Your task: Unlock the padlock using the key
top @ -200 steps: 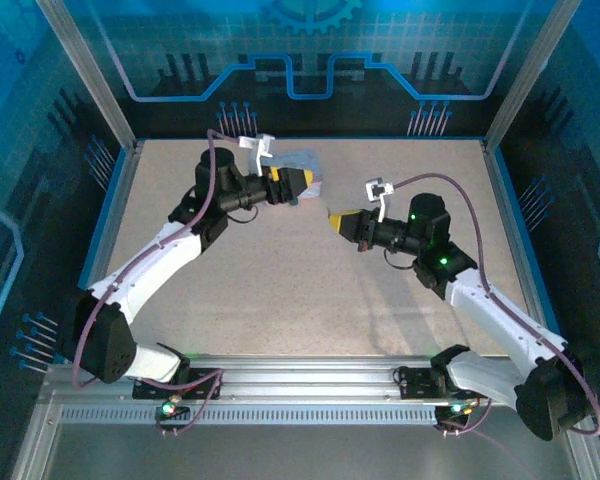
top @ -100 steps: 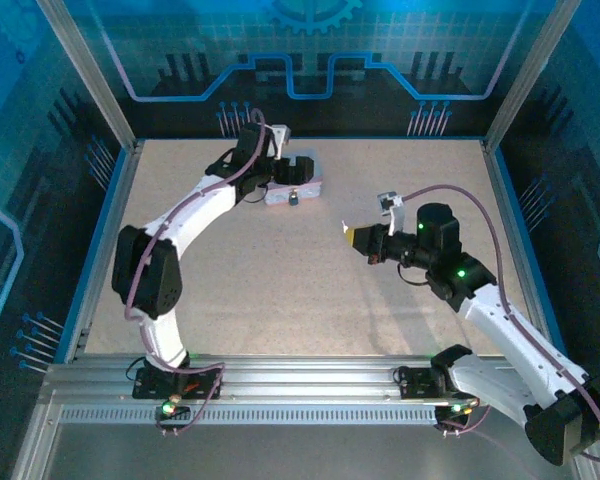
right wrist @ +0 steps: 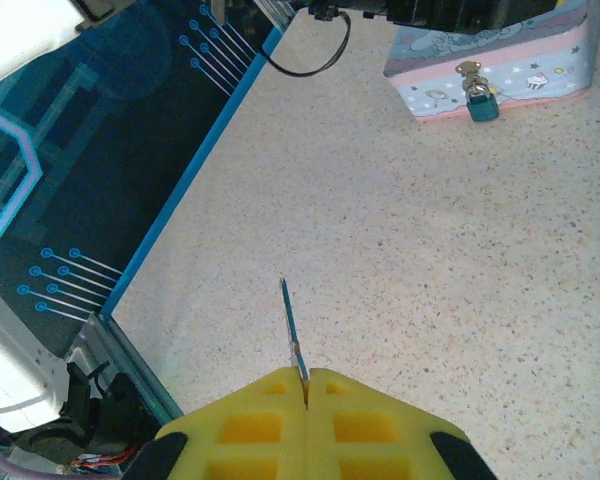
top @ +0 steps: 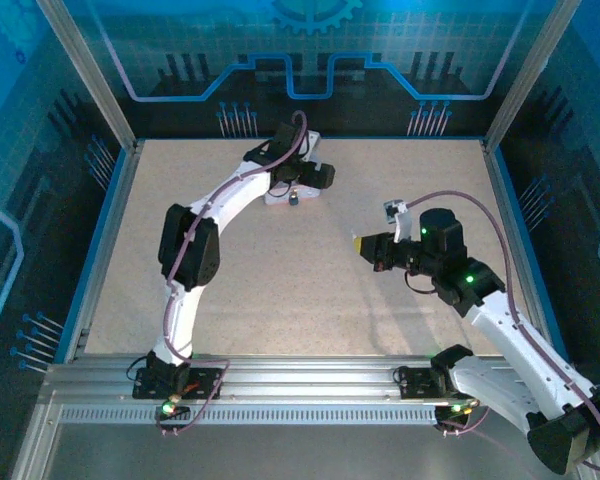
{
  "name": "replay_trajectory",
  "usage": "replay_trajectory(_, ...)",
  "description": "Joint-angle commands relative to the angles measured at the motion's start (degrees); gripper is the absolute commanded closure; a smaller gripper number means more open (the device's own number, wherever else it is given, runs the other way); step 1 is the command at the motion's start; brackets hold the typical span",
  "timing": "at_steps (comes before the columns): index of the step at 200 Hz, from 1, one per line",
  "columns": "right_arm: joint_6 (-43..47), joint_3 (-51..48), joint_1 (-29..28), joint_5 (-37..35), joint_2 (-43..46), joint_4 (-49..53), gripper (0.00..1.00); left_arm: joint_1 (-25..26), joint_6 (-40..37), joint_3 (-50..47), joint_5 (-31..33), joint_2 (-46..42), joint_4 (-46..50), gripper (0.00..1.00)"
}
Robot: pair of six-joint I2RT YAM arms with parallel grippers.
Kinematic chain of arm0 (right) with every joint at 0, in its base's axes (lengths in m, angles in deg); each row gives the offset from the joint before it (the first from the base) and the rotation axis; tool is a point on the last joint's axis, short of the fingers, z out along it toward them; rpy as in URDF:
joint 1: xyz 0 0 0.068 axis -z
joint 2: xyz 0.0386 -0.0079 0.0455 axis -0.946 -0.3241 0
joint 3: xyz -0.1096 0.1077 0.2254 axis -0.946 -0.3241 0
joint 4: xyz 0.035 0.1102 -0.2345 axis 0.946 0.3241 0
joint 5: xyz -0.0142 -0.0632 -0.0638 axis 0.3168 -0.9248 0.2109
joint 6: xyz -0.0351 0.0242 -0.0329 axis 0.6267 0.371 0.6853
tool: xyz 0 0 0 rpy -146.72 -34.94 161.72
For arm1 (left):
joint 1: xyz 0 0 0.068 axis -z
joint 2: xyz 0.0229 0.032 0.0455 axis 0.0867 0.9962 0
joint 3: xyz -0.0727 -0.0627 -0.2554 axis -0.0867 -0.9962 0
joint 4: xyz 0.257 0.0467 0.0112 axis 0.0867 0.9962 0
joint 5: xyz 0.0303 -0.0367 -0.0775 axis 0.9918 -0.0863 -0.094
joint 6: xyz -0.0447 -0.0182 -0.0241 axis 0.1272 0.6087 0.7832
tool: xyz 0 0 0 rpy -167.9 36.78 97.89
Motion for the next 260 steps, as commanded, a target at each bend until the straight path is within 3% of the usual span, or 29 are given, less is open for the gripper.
replay_trajectory(1,1.1,1.3,0.2,-1.2,1.3,2.5,1.0,0.1,-1.7,5.6,1.2,3.7,5.0,0.01)
replay_trajectory(61,0.9,1.1,0.3,-1.6,0.9,2.8,1.0,1.1,-2.5,12.8,1.1,9.2,8.0,0.01)
replay_trajectory(146,0.9,1.2,0.7,-3.0,0.3,4.4,1.0,1.8,-3.8,14.9,-0.3,12.4,10.2,0.01)
replay_trajectory(208,1.4,1.2,1.7,-4.3,0.4,7.1,1.0,2.4,-5.5,12.7,-1.0,12.3,11.6,0.01)
replay_trajectory(260,0.9,0.5,4.4,-3.0,1.0,8.0,1.0,5.1,-7.8,2.9,0.2,6.5,6.6,0.01)
